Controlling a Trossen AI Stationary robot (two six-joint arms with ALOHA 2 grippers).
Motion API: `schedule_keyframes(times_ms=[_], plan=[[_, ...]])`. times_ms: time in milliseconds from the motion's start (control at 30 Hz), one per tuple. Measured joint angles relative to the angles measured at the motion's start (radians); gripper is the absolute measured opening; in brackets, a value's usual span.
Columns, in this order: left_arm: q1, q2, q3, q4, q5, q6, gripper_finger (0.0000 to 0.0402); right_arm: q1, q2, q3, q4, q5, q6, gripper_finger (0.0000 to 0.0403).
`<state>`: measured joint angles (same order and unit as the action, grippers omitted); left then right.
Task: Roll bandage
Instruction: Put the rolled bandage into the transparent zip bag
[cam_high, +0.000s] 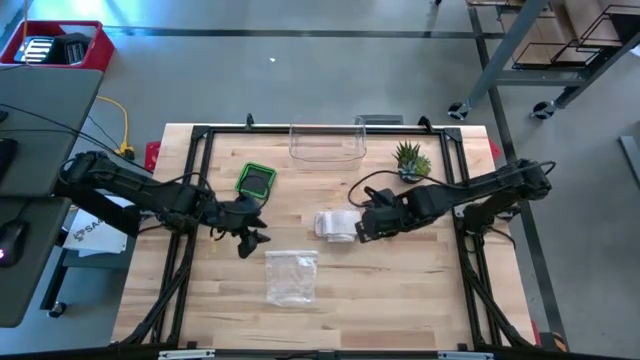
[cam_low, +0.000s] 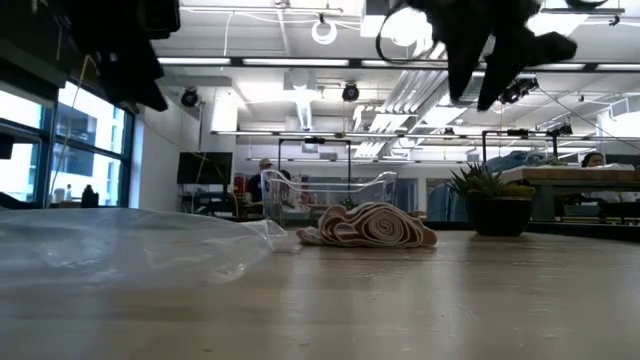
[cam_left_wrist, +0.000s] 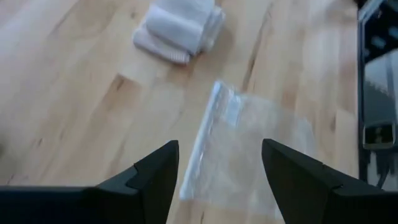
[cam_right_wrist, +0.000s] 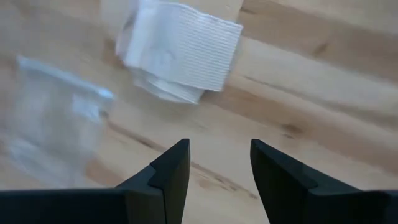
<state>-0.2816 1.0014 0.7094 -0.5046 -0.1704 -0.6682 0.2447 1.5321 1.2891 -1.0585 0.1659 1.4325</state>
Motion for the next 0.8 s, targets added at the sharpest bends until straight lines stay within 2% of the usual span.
schedule_keyframes(times_ms=[200,333,567,733,800], plan=[[0.069,0.040,-0.010,0.073,0.005,-0.003,0.0226,-0.009,-0.045,-0.298,0.518,0.019,0.281,0.0160],[0.097,0.071,-0.010,0.158,-0.007,-0.073,0.0226,0.004,-0.046,-0.396,0.732,0.038,0.337,0.0162],[0.147,0.149,-0.010,0.405,0.009,-0.114,0.0225,-0.012,-0.048,-0.381,0.702,0.057,0.231,0.0163],[0.182,0.200,-0.010,0.487,0.050,-0.146,0.0225,-0.036,-0.048,-0.382,0.684,0.023,0.151,0.0163],[0.195,0.216,-0.010,0.500,0.050,-0.171,0.0225,-0.052,-0.048,-0.382,0.682,0.023,0.057,0.0163]])
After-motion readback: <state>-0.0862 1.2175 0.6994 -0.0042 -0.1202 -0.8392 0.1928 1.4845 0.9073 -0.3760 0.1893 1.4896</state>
